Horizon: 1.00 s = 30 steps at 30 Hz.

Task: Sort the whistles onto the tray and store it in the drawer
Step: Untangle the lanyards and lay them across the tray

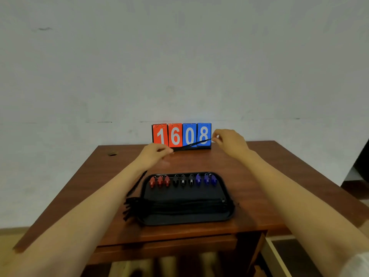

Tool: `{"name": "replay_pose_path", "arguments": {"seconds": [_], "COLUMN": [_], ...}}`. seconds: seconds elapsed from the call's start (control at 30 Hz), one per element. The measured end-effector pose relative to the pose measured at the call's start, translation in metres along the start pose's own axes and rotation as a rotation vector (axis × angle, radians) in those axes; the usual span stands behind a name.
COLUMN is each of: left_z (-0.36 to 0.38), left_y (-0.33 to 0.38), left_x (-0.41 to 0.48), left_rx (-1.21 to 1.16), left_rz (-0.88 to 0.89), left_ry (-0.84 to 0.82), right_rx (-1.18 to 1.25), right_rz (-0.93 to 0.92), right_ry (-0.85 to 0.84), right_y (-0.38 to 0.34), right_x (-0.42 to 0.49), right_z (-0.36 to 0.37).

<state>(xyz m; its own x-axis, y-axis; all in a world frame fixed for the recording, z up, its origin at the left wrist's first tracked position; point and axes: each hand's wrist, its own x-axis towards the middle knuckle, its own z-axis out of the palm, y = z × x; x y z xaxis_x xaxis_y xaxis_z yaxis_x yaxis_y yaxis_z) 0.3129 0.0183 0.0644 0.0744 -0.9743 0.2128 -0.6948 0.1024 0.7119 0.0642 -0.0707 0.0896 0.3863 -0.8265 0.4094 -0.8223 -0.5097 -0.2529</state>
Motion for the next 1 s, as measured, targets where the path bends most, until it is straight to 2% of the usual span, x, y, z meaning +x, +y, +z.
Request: {"name": "replay_pose_path", "arguments": {"seconds": [0.27, 0.5, 0.7, 0.87, 1.0], "left_z": [0.012, 0.045, 0.068, 0.074, 0.074], "left_y": [-0.079, -0.128, -0.143, -0.148, -0.148], "left_x": [-0.037, -0.056, -0.064, -0.068, -0.065], "left_rx": [0.139, 0.219, 0.371, 0.506, 0.614], "left_rz": [-0.188, -0.331, -0.282, -0.193, -0.148], "left_ry": [-0.155, -0.126, -0.124, 0.044, 0.075], "right_rx": [-0.021, 0.048, 0.055, 0.035, -0.073], "right_rz": [0.227, 0.360, 0.345, 0.265, 0.198], "right_ry": [-0.255, -0.414, -0.415, -0.402, -0.392], "right_y": [0.046, 0.068, 0.081, 0.086, 0.088], "right_x": [-0.044, -0.080, -0.100, -0.109, -0.115], "right_z": [0.064, 0.103, 0.120, 0.125, 0.126]}}
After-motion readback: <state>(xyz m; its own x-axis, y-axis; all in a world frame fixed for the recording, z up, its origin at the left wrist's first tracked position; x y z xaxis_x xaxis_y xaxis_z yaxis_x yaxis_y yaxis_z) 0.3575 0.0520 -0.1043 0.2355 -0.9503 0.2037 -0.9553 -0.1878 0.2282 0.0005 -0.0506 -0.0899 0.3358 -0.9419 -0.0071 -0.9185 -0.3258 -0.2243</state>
